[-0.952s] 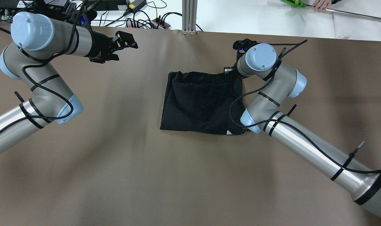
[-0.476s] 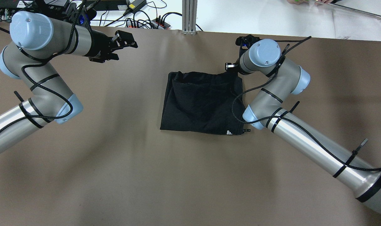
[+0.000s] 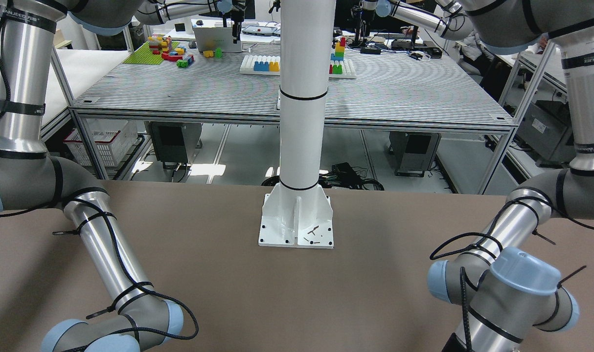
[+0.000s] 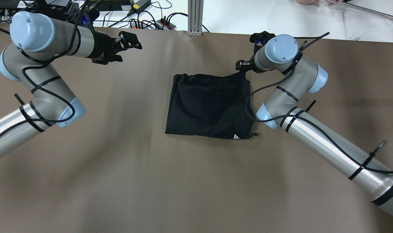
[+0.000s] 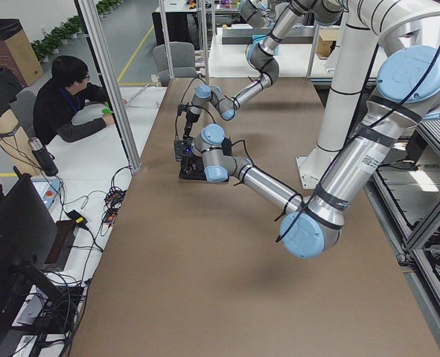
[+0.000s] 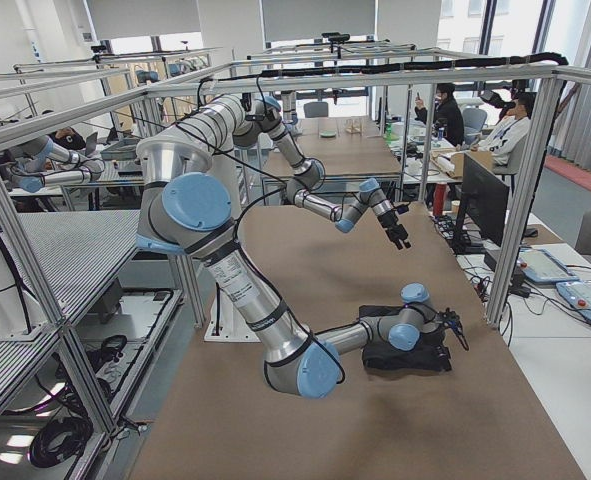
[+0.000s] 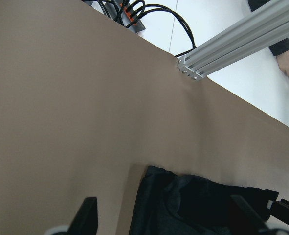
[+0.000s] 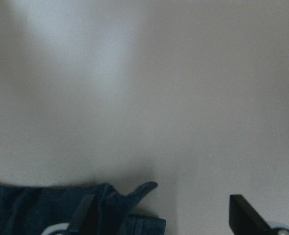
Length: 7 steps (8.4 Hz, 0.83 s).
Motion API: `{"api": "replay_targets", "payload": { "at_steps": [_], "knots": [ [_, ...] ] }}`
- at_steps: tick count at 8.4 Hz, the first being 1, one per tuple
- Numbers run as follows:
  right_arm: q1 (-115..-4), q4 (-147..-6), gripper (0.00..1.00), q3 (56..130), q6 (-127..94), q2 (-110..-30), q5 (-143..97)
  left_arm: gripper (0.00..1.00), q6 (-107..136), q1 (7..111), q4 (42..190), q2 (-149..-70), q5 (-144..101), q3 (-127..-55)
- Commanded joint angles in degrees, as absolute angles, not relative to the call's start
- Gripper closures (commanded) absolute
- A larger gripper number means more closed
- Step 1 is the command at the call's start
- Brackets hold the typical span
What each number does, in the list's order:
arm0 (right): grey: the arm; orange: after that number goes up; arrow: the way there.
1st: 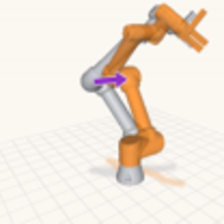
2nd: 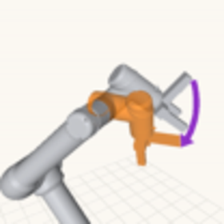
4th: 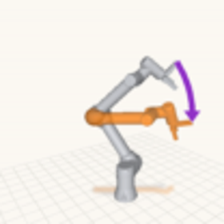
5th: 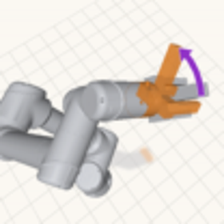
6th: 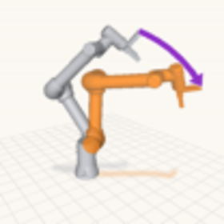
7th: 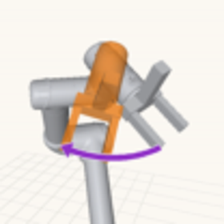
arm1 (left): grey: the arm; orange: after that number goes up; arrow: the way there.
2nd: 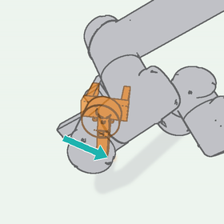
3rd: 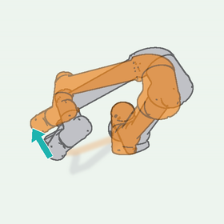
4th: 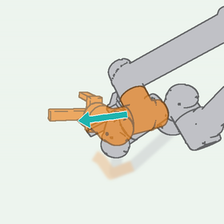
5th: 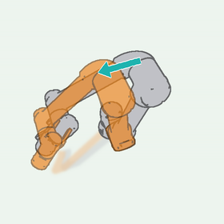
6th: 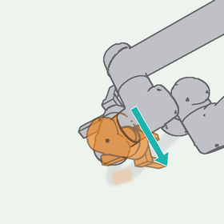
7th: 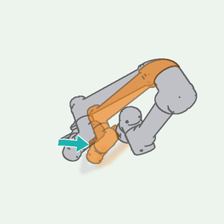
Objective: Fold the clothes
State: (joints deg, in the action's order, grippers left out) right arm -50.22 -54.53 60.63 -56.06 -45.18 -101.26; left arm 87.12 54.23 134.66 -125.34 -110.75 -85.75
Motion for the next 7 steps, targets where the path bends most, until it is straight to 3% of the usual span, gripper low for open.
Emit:
{"api": "replay_targets", "payload": {
  "at_steps": [1, 5, 7],
  "knots": [
    [-49.5, -54.6, 0.05, 60.5, -55.8, -47.1, -100.3, 0.06, 87.1, 54.1, 134.4, -126.1, -110.7, -85.7],
    [-57.3, -55.0, 0.06, 61.1, -49.0, -51.6, -109.6, 0.06, 87.1, 54.7, 134.3, -128.9, -110.7, -83.3],
    [-67.6, -59.6, 0.05, 64.6, -45.9, -52.2, -126.0, 0.06, 87.1, 55.5, 134.5, -128.8, -111.4, -83.3]
  ]
}}
